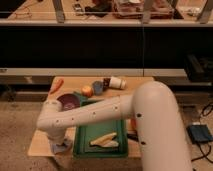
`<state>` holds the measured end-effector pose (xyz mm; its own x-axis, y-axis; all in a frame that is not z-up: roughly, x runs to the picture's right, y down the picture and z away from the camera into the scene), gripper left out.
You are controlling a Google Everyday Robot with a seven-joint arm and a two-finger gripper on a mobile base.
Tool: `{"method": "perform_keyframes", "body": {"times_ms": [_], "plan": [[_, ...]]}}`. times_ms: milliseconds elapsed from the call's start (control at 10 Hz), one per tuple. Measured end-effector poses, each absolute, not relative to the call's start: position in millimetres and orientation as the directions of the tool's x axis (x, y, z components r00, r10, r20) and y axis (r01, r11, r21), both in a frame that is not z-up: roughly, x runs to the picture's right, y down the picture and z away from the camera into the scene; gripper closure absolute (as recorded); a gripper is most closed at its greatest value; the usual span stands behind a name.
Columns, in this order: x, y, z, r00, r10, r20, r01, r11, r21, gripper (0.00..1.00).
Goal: Wipe table surface with towel
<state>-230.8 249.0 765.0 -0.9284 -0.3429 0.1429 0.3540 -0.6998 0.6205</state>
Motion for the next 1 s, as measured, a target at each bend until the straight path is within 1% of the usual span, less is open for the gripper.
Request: {"method": "perform_keyframes", "body": {"times_ms": [200, 400, 700, 1000], "plan": [[-216.8, 223.4, 786.2, -0.901, -0.395, 0.18, 0.419, -0.686, 0.595, 1.0], [-223.1, 200.4, 811.7, -0.884, -0.428, 0.191, 0.453, -0.676, 0.581, 1.0], [-261.2, 196.1, 823.1, -0.886, -0.43, 0.172, 0.441, -0.671, 0.596, 1.0], [-319.4, 204.4, 817.4, -0.92, -0.38, 0.097, 0.353, -0.693, 0.629, 1.0]]}}
